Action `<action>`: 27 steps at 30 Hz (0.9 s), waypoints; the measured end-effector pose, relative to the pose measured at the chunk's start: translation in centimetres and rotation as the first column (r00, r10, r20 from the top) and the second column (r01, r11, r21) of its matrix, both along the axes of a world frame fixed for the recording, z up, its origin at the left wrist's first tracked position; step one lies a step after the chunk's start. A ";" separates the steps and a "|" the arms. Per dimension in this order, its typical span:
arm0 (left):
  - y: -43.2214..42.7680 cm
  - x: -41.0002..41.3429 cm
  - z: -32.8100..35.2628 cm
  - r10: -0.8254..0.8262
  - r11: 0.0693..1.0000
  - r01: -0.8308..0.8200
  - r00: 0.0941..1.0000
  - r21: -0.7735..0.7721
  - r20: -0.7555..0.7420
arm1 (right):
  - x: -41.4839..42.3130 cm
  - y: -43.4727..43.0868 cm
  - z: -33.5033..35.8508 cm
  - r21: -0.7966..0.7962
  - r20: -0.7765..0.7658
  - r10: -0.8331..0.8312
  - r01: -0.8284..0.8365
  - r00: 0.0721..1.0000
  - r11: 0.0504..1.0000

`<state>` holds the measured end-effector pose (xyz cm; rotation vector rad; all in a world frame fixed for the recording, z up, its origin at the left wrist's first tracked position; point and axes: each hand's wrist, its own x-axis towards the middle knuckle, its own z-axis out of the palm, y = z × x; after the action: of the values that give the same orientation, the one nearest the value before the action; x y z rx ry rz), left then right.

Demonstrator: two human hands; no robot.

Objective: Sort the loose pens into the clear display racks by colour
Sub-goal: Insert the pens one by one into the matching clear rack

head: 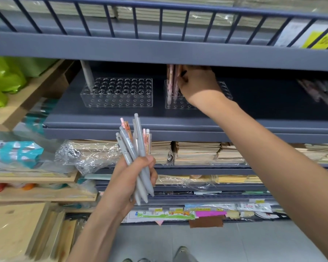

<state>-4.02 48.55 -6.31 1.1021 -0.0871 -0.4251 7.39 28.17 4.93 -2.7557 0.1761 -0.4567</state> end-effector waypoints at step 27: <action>4.9 0.5 -0.5 -0.178 0.984 0.178 0.984 0.000 -0.003 | -9.5 6.0 -3.7 0.633 0.023 0.380 -0.308 0.925 0.710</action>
<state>-3.48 53.46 -6.78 1.0978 -0.1841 -0.5863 -2.16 34.17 1.19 -2.0722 -0.1470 -0.1043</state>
